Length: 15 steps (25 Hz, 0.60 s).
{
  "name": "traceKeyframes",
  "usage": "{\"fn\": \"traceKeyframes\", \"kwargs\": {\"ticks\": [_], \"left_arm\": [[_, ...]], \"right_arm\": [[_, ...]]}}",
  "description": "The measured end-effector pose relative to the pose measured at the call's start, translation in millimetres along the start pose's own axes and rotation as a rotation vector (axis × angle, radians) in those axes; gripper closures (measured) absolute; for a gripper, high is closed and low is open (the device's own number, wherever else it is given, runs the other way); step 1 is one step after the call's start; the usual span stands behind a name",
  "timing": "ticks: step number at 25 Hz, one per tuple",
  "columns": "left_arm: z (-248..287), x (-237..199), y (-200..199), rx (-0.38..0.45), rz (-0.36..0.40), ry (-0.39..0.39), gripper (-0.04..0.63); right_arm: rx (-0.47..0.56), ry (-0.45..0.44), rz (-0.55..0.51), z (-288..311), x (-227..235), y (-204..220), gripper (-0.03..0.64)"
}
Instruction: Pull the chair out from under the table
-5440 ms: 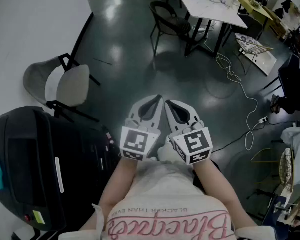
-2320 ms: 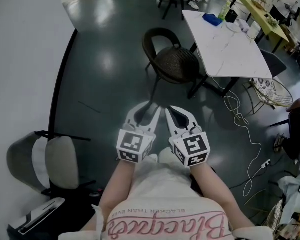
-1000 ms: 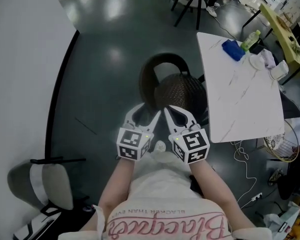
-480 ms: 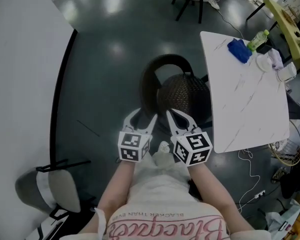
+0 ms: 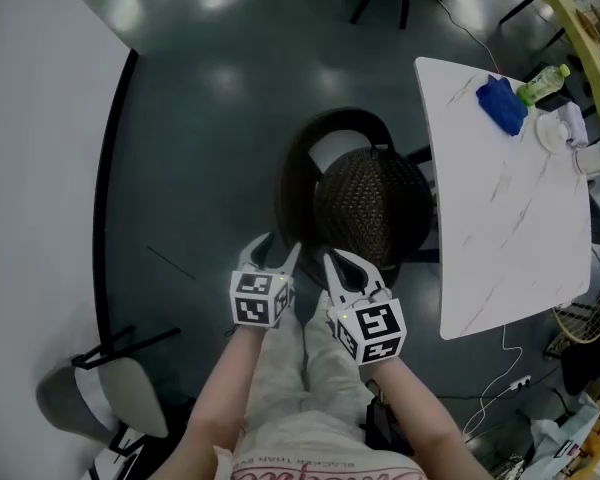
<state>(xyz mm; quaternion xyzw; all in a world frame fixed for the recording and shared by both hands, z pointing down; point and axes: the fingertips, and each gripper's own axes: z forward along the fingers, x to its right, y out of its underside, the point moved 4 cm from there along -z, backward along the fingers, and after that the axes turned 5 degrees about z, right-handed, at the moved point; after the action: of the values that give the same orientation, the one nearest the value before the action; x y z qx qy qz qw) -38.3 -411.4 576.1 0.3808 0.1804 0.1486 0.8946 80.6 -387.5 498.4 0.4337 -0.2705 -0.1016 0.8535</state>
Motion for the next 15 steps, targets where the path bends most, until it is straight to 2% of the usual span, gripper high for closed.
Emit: {"fn": "traceKeyframes", "kwargs": {"ticks": [4, 9, 15], "left_arm": [[45.0, -24.6, 12.2, -0.034, -0.049, -0.002, 0.401], [85.9, -44.7, 15.0, -0.053, -0.117, -0.015, 0.401], [125.5, -58.4, 13.6, -0.118, -0.130, -0.035, 0.402]], "right_arm": [[-0.028, 0.035, 0.018, 27.0, 20.7, 25.3, 0.614], [-0.063, 0.033, 0.002, 47.6, 27.3, 40.7, 0.614], [-0.092, 0.047, 0.015, 56.9, 33.8, 43.4, 0.614]]}}
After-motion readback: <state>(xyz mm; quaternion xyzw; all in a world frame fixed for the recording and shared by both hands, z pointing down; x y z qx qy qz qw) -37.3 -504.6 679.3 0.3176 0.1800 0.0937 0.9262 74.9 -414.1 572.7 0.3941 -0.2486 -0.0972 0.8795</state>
